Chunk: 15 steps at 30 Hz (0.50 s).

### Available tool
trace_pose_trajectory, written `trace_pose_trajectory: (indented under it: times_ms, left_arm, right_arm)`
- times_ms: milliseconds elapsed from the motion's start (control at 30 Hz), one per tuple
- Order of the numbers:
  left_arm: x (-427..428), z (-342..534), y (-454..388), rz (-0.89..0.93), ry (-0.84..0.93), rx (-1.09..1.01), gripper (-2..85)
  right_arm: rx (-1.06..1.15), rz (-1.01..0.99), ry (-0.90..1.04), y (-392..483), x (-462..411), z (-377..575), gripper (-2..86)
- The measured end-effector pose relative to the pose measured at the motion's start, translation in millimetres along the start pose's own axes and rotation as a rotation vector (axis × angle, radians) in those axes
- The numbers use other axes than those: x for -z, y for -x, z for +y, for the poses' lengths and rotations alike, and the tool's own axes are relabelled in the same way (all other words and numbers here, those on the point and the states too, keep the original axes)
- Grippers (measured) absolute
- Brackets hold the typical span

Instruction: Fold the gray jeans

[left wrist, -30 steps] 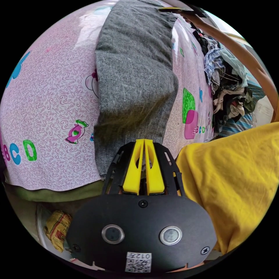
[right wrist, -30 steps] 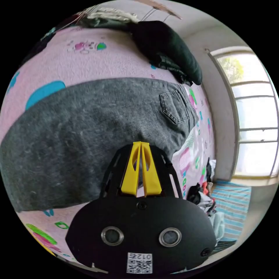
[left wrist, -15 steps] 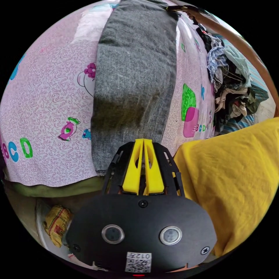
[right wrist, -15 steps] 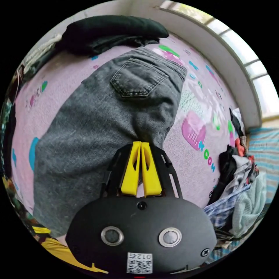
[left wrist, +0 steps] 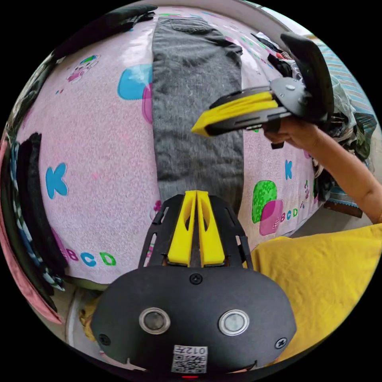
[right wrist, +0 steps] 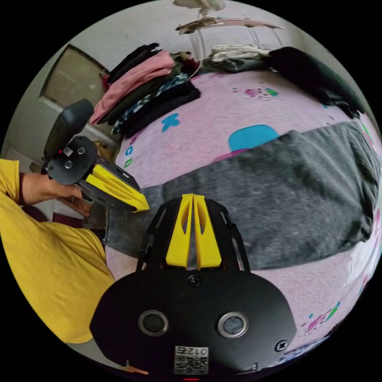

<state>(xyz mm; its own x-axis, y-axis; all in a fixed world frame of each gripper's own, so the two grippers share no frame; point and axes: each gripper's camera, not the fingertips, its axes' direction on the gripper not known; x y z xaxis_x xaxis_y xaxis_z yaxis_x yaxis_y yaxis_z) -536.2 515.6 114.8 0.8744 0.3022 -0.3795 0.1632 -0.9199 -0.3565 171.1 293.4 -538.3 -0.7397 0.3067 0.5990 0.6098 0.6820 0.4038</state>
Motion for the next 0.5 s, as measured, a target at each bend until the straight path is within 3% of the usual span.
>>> trace_pose_trajectory:
  times_ms: [167,400,500]
  left_arm:
    - [-18.7,48.8,5.8,0.050,0.048,0.113,0.4]
    - [-26.9,75.5,30.1,0.205,-0.028,0.276,0.4]
    - [-12.8,94.9,30.9,0.165,-0.091,0.293,0.3]
  right_arm:
    - [0.116,0.031,0.112,11.0,-41.4,-10.3,-0.1]
    - [-0.286,-0.170,0.037,-60.2,-36.9,1.6,-0.1]
    - [-0.284,-0.171,-0.052,-53.7,-17.9,26.9,-0.1]
